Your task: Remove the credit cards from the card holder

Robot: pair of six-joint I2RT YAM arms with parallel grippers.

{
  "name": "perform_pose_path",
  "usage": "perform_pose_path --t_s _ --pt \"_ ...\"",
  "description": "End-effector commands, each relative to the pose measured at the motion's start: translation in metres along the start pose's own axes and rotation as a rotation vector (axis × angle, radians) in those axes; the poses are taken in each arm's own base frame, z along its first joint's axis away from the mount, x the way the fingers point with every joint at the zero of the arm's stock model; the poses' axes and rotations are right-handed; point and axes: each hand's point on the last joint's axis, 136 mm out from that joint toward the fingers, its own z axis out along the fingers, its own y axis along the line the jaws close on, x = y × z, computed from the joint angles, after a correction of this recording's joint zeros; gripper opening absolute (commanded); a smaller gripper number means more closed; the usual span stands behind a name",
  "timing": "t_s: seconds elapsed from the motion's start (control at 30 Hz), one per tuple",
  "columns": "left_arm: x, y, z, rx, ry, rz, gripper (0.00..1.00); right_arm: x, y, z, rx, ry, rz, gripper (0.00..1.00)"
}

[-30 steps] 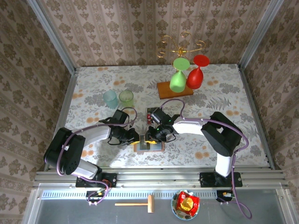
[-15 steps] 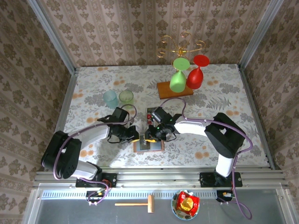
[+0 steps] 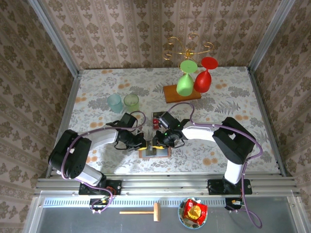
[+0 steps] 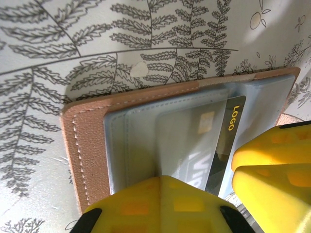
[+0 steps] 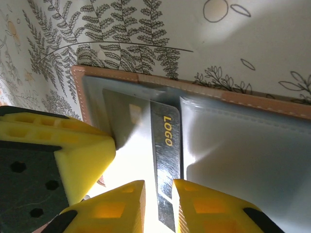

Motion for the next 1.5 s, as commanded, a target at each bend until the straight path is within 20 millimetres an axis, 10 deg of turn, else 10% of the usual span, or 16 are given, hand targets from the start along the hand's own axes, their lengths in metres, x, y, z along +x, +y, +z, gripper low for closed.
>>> perform_pose_path --t_s 0.0,1.47 --pt "0.005 0.012 0.003 -0.049 0.019 -0.009 0.02 -0.001 -0.011 -0.002 0.035 -0.007 0.017 0.22" --pt "0.01 0.029 -0.004 -0.086 -0.008 -0.038 0.03 -0.001 -0.023 -0.002 -0.037 -0.021 0.064 0.07"
